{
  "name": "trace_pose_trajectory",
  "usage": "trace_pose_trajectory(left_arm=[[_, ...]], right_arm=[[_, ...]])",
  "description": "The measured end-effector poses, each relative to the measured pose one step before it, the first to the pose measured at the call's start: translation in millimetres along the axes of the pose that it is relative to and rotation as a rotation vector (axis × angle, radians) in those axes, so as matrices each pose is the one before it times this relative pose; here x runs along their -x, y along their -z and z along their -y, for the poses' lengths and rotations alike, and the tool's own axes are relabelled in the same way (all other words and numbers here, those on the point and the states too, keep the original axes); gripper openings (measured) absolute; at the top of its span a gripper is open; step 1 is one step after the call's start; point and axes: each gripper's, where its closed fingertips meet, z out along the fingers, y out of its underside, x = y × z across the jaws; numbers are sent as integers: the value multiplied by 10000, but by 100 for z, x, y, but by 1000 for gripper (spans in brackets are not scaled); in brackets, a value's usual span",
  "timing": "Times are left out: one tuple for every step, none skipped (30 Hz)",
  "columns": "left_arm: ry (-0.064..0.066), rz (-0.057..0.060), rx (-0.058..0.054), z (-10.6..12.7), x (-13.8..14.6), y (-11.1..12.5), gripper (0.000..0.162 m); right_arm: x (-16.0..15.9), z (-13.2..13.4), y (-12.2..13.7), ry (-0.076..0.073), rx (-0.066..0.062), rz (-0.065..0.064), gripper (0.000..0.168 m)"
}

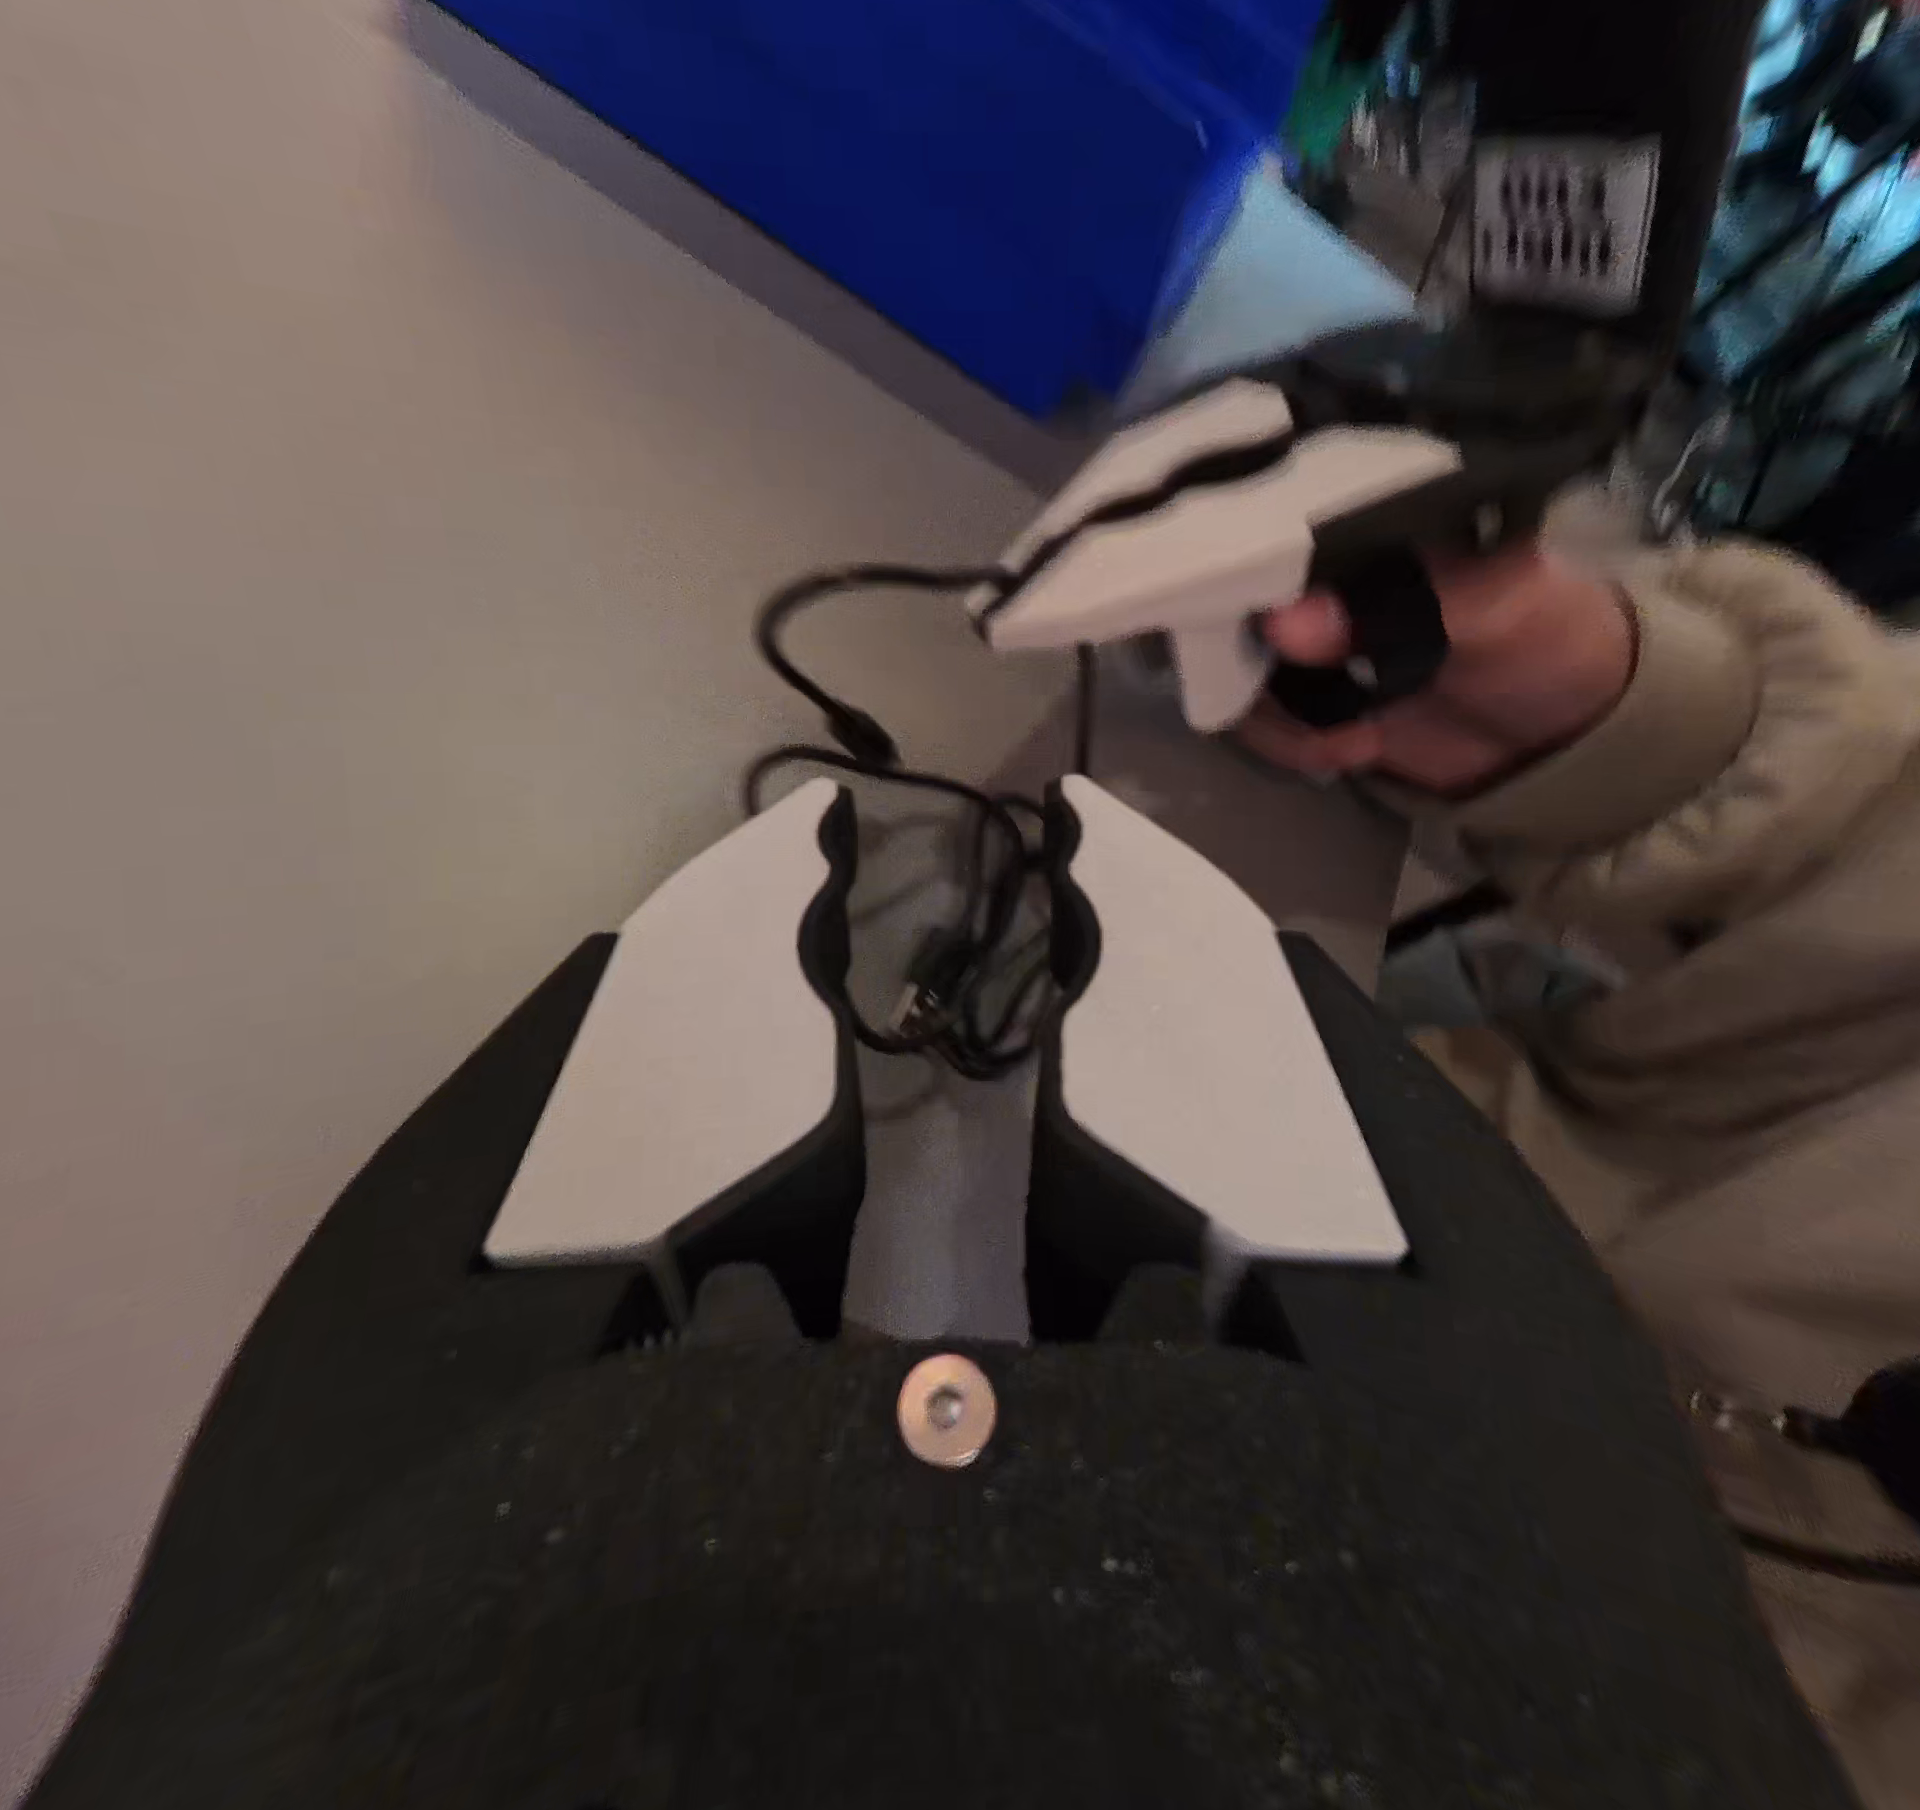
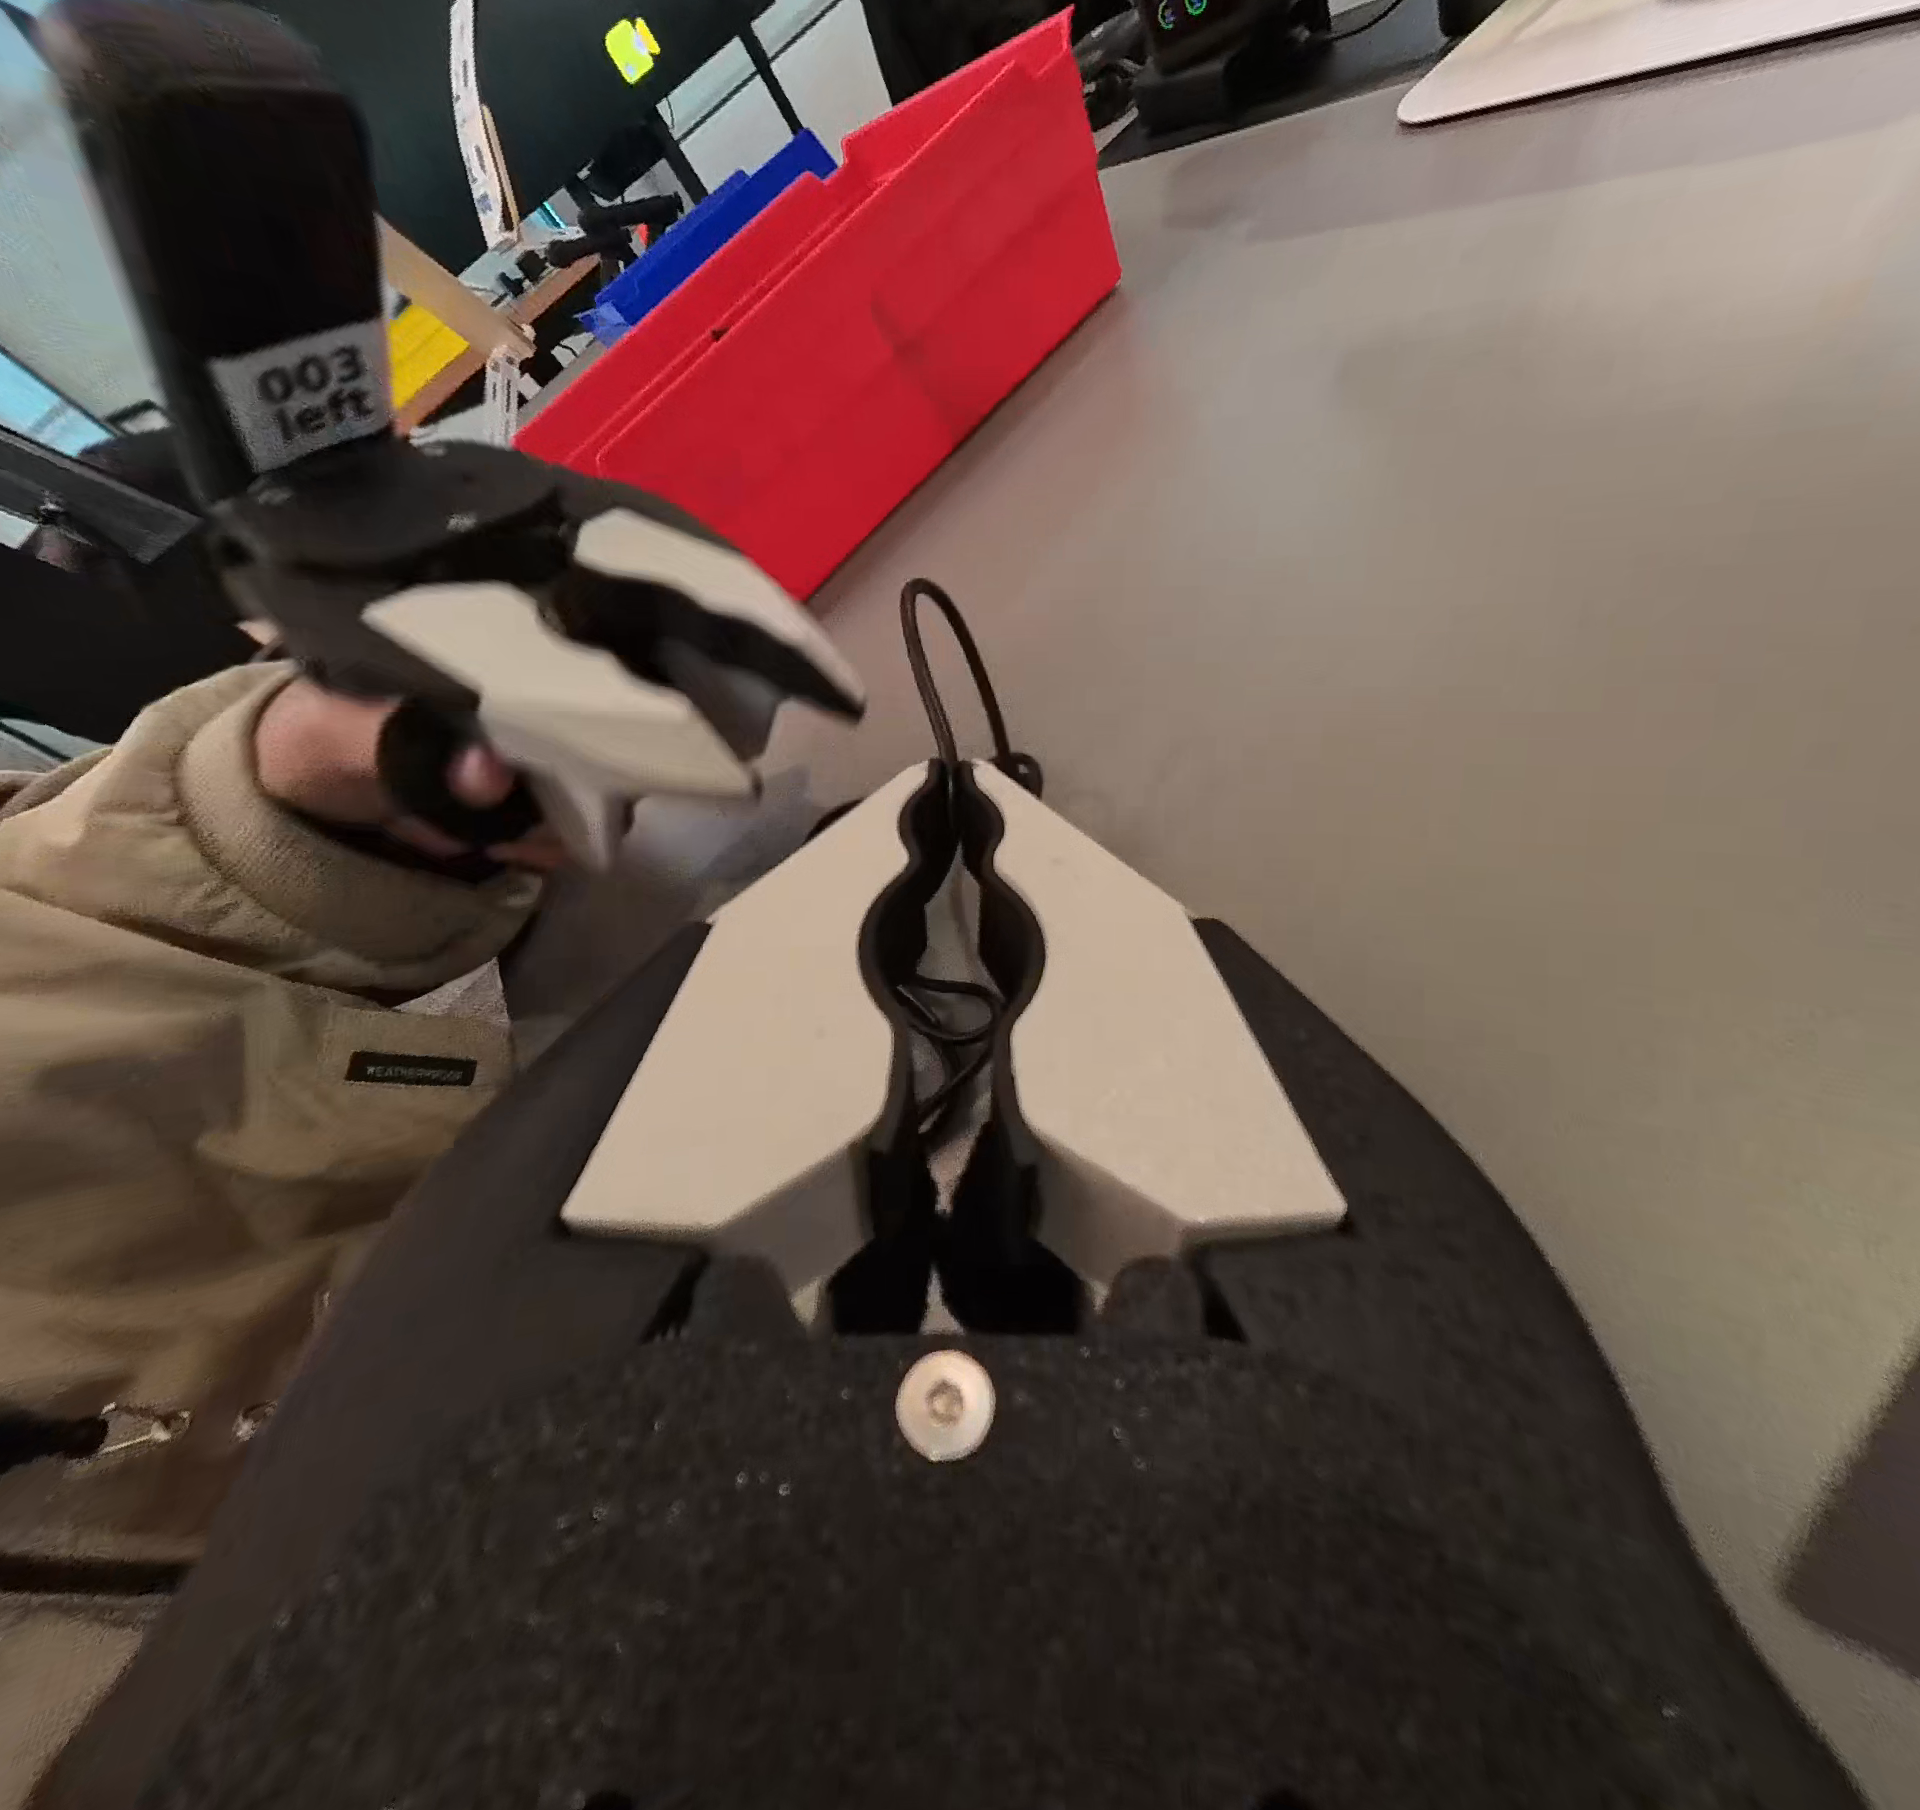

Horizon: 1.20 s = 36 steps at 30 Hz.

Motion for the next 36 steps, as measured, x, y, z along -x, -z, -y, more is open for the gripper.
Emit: trace_pose_trajectory(left_arm=[[305, -42, -282, 738, 685, 274, 36], [72, -90, -1, 325, 516, -29, 36], [-105, -75, 113, 106, 323, -270, 36], [-228, -155, 76, 97, -23, -389, 35], [-350, -169, 105, 20, -204, -461, 32], [-429, 70, 171, -80, 137, -468, 30], [-475, 171, 279, -273, 345, -405, 22], [-443, 248, 383, -407, 523, -290, 15], [-326, 402, 225, -135, 753, -100, 8], [-476, 39, 182, 4, 202, 70, 1], [-679, 62, 361, -88, 45, 159, 1], [-1033, 379, 390, -97, 202, 172, 1], [-1263, 579, 483, -221, 247, 62, 1], [-1321, 535, 675, -485, 174, -65, 1], [-1261, 384, 671, -533, -10, -144, 1], [-1245, 385, 415, -285, -26, -73, 1], [-1017, 261, 221, -171, -96, -65, 1], [-585, 21, 169, -133, -211, -80, 1], [-460, -5, 6, 34, -187, -43, 1], [-300, 53, -127, 183, -4, 4, 1], [-177, 30, -76, 184, 21, 11, 1], [-159, 29, -34, 164, 25, -12, 2], [-17, 24, -112, 173, 99, -12, 2], [111, -139, -121, 127, -94, -43, 2], [95, -105, -96, 78, -86, -59, 2], [126, -86, -96, 97, -73, -34, 2], [68, -53, -27, 7, -58, -65, 2], [-75, 54, 41, -164, 31, -49, 2], [-13, 13, 37, -215, 5, -55, 2], [77, -67, -37, -120, -94, -12, 2], [92, -27, -138, 127, -52, 12, 2], [22, -16, -57, 107, -85, -74, 2], [2, -43, -19, 43, -120, -164, 2], [58, -59, 40, -61, -137, -194, 2], [-38, 27, -71, 25, -46, -98, 2], [-14, -54, -217, 219, -96, 41, 2]], right_arm=[[262, -25, -20, -56, -6, 198, 0], [297, -27, -67, -96, 3, 223, 0], [274, 16, -77, -69, -40, 195, 0], [292, -19, -128, -47, 0, 205, 0], [266, -78, -138, -37, 59, 181, 0], [173, -12, -76, -5, 25, 108, 0], [110, 4, -22, -5, 16, 82, 0], [106, -28, 16, -63, 31, 98, 0], [-60, -130, 78, -84, 89, 3, 0], [-353, -267, 89, 36, 173, -209, 0], [-336, -411, 63, 180, 289, -247, 0], [-116, -437, -21, 262, 345, -196, 0], [-173, -476, -81, 282, 383, -282, 0], [-194, -671, -115, 310, 510, -303, 0], [-73, -762, -128, 297, 524, -201, 0], [24, -498, -60, 144, 293, -98, 0], [-12, -323, 57, 32, 141, -49, 0], [19, -179, 161, -75, 69, 49, 0], [-69, -30, 276, -109, -16, 25, 0], [-97, 62, 328, -15, -76, -2, 0], [-40, 78, 309, 39, -41, 26, 0], [-41, 43, 253, 17, 10, 2, 0], [23, 22, 220, 33, -4, 14, 0], [-43, -49, 250, 74, 28, -26, 0], [-80, -83, 207, 94, 40, -58, 0], [-98, -55, 157, 43, 34, -69, 0], [46, -113, 102, 19, 61, 18, 0], [-67, -158, 86, 72, 80, -74, 0], [-301, -173, 161, 127, 89, -195, 0], [0, -96, 195, 90, 52, 32, 0], [49, 9, 159, 29, -4, 43, 0], [-120, -114, 126, 59, 62, -75, 0], [1, -194, 136, 31, 79, 31, 0], [81, -64, 109, -45, -37, 81, 0], [-340, -230, 147, 9, 69, -182, 0], [-82, -76, 249, 16, -6, 16, 1]])
